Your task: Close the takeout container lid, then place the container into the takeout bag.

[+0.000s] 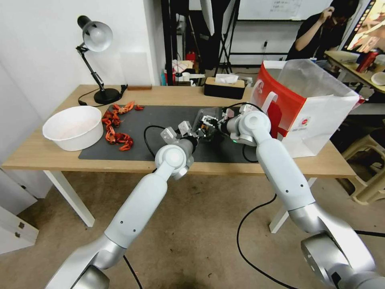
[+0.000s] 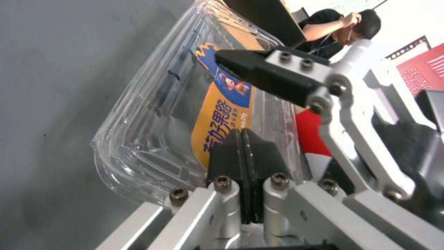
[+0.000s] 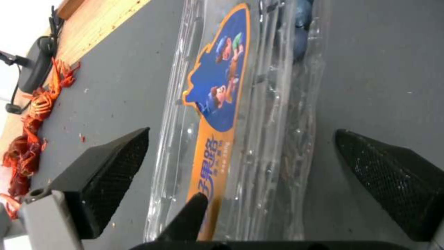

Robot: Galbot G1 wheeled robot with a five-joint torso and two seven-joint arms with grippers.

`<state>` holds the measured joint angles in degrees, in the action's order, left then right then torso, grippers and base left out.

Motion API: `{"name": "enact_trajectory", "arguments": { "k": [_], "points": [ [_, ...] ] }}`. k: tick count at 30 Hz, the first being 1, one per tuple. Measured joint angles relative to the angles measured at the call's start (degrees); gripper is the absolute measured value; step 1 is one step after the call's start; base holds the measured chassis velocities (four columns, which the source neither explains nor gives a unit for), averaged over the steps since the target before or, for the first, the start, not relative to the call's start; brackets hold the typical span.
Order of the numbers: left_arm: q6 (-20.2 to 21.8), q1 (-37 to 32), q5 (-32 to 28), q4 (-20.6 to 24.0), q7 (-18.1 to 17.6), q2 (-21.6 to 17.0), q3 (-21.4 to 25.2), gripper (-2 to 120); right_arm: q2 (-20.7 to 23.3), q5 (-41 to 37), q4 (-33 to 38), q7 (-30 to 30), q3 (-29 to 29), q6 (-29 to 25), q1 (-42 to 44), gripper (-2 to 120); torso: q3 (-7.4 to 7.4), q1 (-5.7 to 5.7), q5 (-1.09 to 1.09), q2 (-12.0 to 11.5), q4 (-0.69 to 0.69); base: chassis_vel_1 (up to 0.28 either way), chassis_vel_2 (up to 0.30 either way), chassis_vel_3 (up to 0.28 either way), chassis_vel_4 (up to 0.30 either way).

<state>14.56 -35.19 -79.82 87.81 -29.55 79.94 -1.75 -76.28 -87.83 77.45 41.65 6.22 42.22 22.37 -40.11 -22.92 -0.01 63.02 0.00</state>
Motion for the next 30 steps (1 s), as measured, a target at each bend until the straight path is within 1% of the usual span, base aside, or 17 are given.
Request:
{"name": "enact_trajectory", "arguments": {
  "k": [5,6,7,8,10,11,12,16,17,19,20,23,24,27,28,29,30],
  "points": [
    [-0.02,0.00,-0.05,0.15,0.00,-0.07,0.06,0,-0.45,-0.20,-0.81,-0.07,0.04,-0.06,-0.41,100,0.00,0.00,0.00,0.00,0.00,0.000,0.000,0.000,0.000],
    [-0.03,-0.01,-0.08,0.26,-0.06,-0.09,0.10,0,-0.57,-0.21,-1.05,0.03,0.04,-0.07,-0.54,99,0.00,0.00,0.00,0.00,0.00,0.000,0.000,0.000,0.000],
    [-0.04,-0.08,-0.32,0.47,-0.24,-0.11,0.14,0,-0.80,-0.21,-1.43,0.29,0.08,-0.10,-0.74,94,0.00,0.00,0.00,0.00,0.00,0.000,0.000,0.000,0.000],
    [-0.04,-0.08,-0.32,0.47,-0.24,-0.11,0.14,0,-0.80,-0.21,-1.43,0.29,0.08,-0.10,-0.74,94,0.00,0.00,0.00,0.00,0.00,0.000,0.000,0.000,0.000],
    [-0.04,-0.23,-0.65,0.71,-0.37,-0.13,0.20,0,-1.25,-0.23,-2.07,1.44,0.30,-0.17,-1.00,84,0.01,0.01,-0.01,0.02,-0.01,0.000,0.000,0.000,0.000],
    [-0.06,-0.29,-0.66,0.71,-0.38,-0.14,0.24,0,-1.31,-0.20,-2.19,1.67,0.35,-0.22,-1.01,82,0.02,0.02,-0.01,0.02,-0.01,0.000,0.000,0.000,0.000],
    [-0.06,-0.29,-0.66,0.71,-0.38,-0.14,0.24,0,-1.31,-0.20,-2.19,1.67,0.35,-0.22,-1.01,82,0.02,0.02,-0.01,0.02,-0.01,0.000,0.000,0.000,0.000],
    [-0.16,-0.57,-0.66,0.72,-0.38,-0.26,0.33,0,-1.20,-0.23,-2.22,2.56,0.50,-0.28,-0.88,63,0.02,0.02,0.00,0.02,-0.02,0.000,0.000,0.000,0.000],
    [-0.16,-0.57,-0.66,0.72,-0.38,-0.26,0.33,0,-1.20,-0.23,-2.22,2.56,0.50,-0.28,-0.88,63,0.02,0.02,0.00,0.02,-0.02,0.000,0.000,0.000,0.000],
    [-0.20,-0.60,-0.65,0.73,-0.34,-0.34,0.42,0,-1.22,-0.60,-2.56,3.46,0.71,-0.28,-0.94,52,0.02,0.02,0.00,0.02,-0.01,0.000,0.000,0.000,0.000],
    [-0.20,-0.60,-0.65,0.73,-0.34,-0.34,0.42,0,-1.22,-0.60,-2.56,3.46,0.71,-0.28,-0.94,52,0.02,0.02,0.00,0.02,-0.01,0.000,0.000,0.000,0.000],
    [-0.43,-0.48,-0.65,0.73,-0.38,-0.35,0.54,0,-1.28,-0.78,-2.85,3.76,0.91,-0.30,-0.80,36,0.01,0.01,0.01,0.02,-0.01,0.000,0.000,0.000,0.000],
    [-0.43,-0.48,-0.65,0.73,-0.38,-0.35,0.54,0,-1.28,-0.78,-2.85,3.76,0.91,-0.30,-0.80,36,0.01,0.01,0.01,0.02,-0.01,0.000,0.000,0.000,0.000],
    [-0.56,-0.44,-0.66,0.78,-0.40,-0.41,0.61,0,-1.48,-0.78,-2.79,3.77,1.15,-0.30,-0.50,23,0.00,0.00,0.02,0.01,0.02,0.000,0.000,0.000,0.000],
    [-0.56,-0.44,-0.66,0.78,-0.40,-0.41,0.61,0,-1.48,-0.78,-2.79,3.77,1.15,-0.30,-0.50,23,0.00,0.00,0.02,0.01,0.02,0.000,0.000,0.000,0.000],
    [-0.61,-0.43,-0.65,0.91,-0.40,-0.50,0.65,0,-1.48,-0.77,-2.76,3.70,1.28,-0.30,-0.39,18,0.00,0.00,0.01,0.01,0.01,0.000,0.000,0.000,0.000],
    [-0.68,-0.43,-0.66,0.98,-0.39,-0.56,0.69,0,-1.48,-0.75,-2.72,3.65,1.34,-0.30,-0.33,14,0.00,0.00,0.01,0.01,0.01,0.000,0.000,0.000,0.000]
  ]
}}
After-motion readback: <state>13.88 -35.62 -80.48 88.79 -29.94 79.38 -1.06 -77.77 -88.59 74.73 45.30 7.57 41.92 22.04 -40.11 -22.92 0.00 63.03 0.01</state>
